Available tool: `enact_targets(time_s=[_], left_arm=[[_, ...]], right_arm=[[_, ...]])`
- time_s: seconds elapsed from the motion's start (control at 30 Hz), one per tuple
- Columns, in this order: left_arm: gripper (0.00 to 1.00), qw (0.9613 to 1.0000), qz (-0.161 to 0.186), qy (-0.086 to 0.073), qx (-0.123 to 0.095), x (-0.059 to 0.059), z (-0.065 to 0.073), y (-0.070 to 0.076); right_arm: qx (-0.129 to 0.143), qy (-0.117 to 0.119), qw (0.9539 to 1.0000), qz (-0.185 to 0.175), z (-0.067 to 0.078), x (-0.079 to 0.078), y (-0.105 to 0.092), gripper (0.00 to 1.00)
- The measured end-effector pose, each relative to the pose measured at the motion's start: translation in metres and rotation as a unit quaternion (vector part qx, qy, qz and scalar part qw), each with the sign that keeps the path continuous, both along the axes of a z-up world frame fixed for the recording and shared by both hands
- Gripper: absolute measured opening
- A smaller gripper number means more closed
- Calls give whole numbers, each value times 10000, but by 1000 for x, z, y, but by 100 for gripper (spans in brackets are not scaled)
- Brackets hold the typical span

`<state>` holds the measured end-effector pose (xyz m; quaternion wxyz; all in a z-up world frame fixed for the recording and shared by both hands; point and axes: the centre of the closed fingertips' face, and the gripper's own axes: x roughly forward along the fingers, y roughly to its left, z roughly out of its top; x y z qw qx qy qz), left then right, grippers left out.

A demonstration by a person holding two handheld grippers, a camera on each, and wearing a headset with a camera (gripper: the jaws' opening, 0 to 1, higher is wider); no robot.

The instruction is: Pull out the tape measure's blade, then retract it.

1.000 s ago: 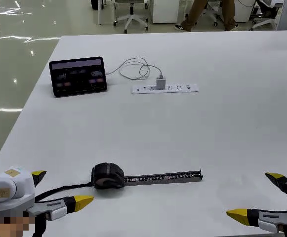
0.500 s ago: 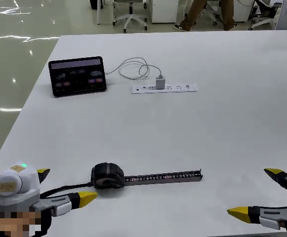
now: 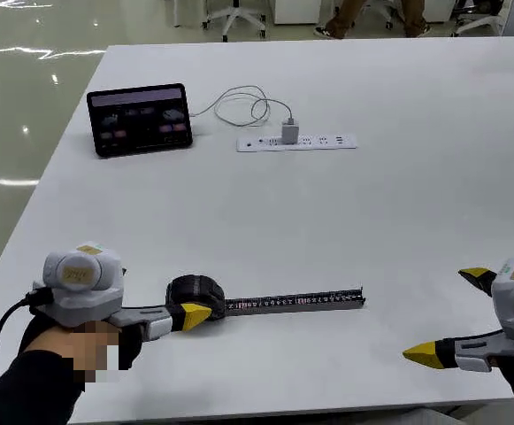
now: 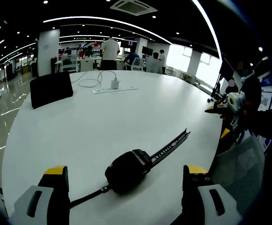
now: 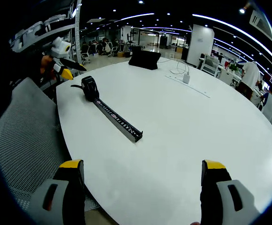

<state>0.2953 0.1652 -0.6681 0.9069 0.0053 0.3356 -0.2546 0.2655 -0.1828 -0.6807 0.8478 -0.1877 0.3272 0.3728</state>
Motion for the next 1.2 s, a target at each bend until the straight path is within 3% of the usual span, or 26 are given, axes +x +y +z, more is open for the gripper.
enact_targets(time_s=[0.2, 0.4, 0.5, 0.67, 0.8, 0.83, 0.87, 0.9, 0.93, 1.03, 1.2], left_arm=[[96, 10000, -9, 69, 49, -2, -7, -11], [94, 9993, 370, 31, 58, 7, -8, -16], [94, 9985, 529, 41, 95, 10, -14, -17], [91, 9975, 678, 115, 181, 5, -31, -17], [89, 9967, 801, 116, 57, 3, -35, -19], [87, 9959, 899, 60, -47, 5, -35, -19], [85, 9930, 1138, 82, -306, 5, -36, -20], [85, 9906, 1241, 215, -524, 4, -38, -21], [86, 9885, 1342, 241, -652, 7, -38, -20], [87, 9900, 1337, 130, -422, 9, -39, -14], [89, 9892, 1431, 89, -315, 13, -42, -10]], right_arm=[[-148, 11, 9994, 316, -1, 8, 8, 100], [-247, -25, 9982, 542, 2, 23, 13, 100], [-318, 4, 9972, 680, 2, 26, 17, 100], [-444, 42, 9950, 888, 0, 31, 22, 100], [-510, 26, 9932, 1047, 1, 38, 29, 100], [-524, 30, 9927, 1084, 1, 39, 31, 100], [-548, 33, 9920, 1133, 1, 41, 33, 100], [-579, 30, 9915, 1164, 1, 43, 34, 100], [-603, 24, 9910, 1193, 0, 44, 34, 100], [-638, 40, 9896, 1287, 0, 48, 39, 100], [-721, 71, 9853, 1548, -3, 51, 47, 100]])
